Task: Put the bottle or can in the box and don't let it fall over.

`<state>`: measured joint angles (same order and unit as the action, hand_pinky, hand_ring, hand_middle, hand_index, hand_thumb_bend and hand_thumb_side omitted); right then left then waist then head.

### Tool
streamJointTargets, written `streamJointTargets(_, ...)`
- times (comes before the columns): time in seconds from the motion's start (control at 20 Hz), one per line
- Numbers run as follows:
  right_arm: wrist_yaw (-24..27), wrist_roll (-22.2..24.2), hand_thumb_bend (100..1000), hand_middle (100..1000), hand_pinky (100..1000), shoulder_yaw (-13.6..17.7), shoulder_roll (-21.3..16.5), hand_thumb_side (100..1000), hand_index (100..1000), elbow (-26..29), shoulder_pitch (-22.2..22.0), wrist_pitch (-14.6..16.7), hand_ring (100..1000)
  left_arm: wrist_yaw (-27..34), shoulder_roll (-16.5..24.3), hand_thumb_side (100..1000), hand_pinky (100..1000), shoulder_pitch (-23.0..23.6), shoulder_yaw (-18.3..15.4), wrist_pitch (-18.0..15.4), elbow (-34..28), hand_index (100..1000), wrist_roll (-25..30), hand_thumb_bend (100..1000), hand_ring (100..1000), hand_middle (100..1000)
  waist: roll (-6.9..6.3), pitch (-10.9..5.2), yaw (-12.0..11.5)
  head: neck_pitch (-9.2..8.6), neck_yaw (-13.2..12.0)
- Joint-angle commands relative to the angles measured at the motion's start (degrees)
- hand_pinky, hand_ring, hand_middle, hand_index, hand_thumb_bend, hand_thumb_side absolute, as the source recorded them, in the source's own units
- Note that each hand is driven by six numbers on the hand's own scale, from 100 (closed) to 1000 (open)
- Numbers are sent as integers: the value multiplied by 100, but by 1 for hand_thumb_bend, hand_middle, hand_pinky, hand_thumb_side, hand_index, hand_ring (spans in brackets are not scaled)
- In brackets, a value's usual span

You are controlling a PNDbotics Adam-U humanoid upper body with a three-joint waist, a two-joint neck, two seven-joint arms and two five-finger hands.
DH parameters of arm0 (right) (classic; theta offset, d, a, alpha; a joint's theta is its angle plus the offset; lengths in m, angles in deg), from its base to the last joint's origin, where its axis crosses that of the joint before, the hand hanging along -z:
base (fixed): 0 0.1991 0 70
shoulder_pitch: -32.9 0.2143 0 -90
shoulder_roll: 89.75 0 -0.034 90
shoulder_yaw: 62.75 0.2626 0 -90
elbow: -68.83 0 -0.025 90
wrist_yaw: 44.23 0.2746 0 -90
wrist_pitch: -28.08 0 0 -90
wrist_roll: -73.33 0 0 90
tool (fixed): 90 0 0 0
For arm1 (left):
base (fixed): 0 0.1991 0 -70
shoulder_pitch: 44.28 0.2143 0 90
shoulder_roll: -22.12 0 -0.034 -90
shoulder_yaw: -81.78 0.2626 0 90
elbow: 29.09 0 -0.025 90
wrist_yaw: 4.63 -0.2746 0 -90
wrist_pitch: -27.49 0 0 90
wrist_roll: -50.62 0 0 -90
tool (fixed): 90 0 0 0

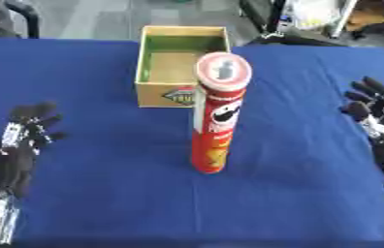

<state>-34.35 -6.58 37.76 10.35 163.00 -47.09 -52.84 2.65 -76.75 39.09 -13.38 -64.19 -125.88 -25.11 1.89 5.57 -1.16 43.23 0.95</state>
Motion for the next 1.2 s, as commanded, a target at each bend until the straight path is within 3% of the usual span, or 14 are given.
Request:
streamJointTargets(0.05, -25, 13, 590, 849, 764, 9, -102, 396, 919, 64, 48, 6, 873, -27, 54, 918, 773, -54, -28, -7, -90, 923, 19, 428, 916, 911, -9, -68, 0, -1, 11)
streamJointTargets(0.5, -50, 57, 602, 850, 764, -29, -134, 387, 919, 48, 89, -7, 874, -18, 57, 920, 773, -60, -27, -9, -92, 924, 18, 424, 917, 911, -21, -73, 13, -6, 13)
streamJointTargets(1.2, -418, 939, 663, 882, 774, -744, -455, 316, 932, -794, 983, 69, 910, -11, 62, 928, 774, -62, 11, -4, -91, 925, 65, 413, 918, 912, -28, -72, -66, 7, 84)
